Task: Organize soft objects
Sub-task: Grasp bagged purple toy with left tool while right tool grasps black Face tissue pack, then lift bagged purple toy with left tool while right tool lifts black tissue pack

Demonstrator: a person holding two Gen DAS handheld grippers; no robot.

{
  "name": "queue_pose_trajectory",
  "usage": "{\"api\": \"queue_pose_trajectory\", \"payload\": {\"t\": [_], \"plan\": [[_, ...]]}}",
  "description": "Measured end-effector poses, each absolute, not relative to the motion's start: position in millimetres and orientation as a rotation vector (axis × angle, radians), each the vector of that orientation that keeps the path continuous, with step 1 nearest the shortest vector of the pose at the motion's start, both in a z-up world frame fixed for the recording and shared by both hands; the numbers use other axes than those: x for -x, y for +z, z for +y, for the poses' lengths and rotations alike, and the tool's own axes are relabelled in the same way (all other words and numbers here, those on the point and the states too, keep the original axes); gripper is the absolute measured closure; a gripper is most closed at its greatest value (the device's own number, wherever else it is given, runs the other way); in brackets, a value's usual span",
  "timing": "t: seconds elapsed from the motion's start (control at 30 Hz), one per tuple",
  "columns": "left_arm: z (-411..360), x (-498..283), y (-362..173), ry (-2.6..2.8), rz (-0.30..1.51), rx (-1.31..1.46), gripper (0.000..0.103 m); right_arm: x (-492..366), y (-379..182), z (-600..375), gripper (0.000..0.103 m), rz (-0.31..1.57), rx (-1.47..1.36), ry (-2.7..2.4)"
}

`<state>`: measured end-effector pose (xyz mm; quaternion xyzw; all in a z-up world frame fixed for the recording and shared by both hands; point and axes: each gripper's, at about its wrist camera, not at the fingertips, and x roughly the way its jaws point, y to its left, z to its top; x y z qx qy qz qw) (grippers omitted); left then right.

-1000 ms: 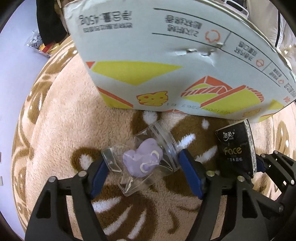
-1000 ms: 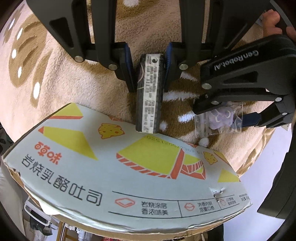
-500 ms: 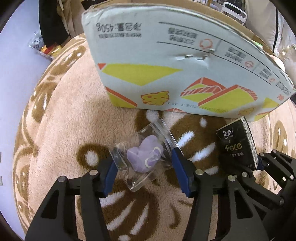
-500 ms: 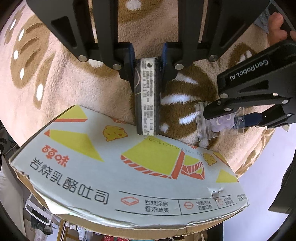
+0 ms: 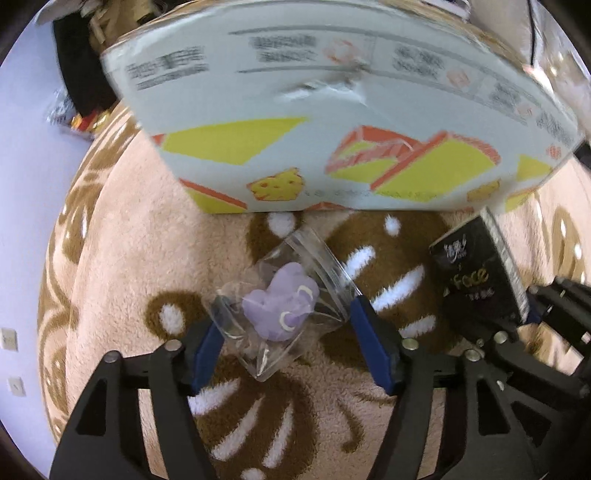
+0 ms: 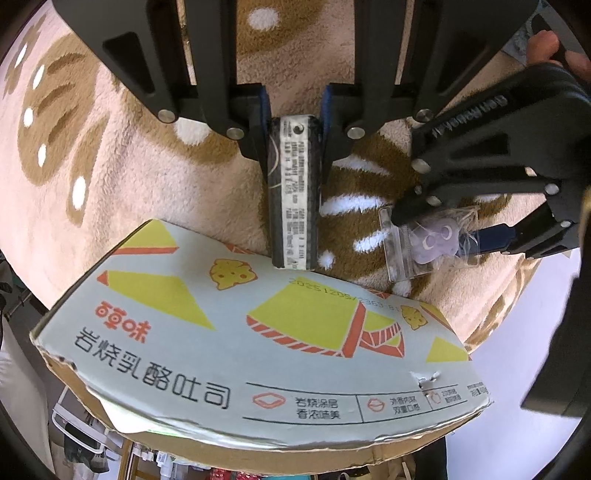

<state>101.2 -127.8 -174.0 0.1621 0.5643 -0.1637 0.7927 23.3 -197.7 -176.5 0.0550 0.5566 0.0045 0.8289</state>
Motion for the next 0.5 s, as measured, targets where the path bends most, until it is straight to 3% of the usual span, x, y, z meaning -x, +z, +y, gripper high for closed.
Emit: {"api": "queue_pose_trajectory", "payload": {"t": [0.5], "plan": [[-133, -97, -177, -0.368, 1.198, -0.383, 0.031, -11, -161, -215, 0.082, 1.198, -0.14, -0.022]]}}
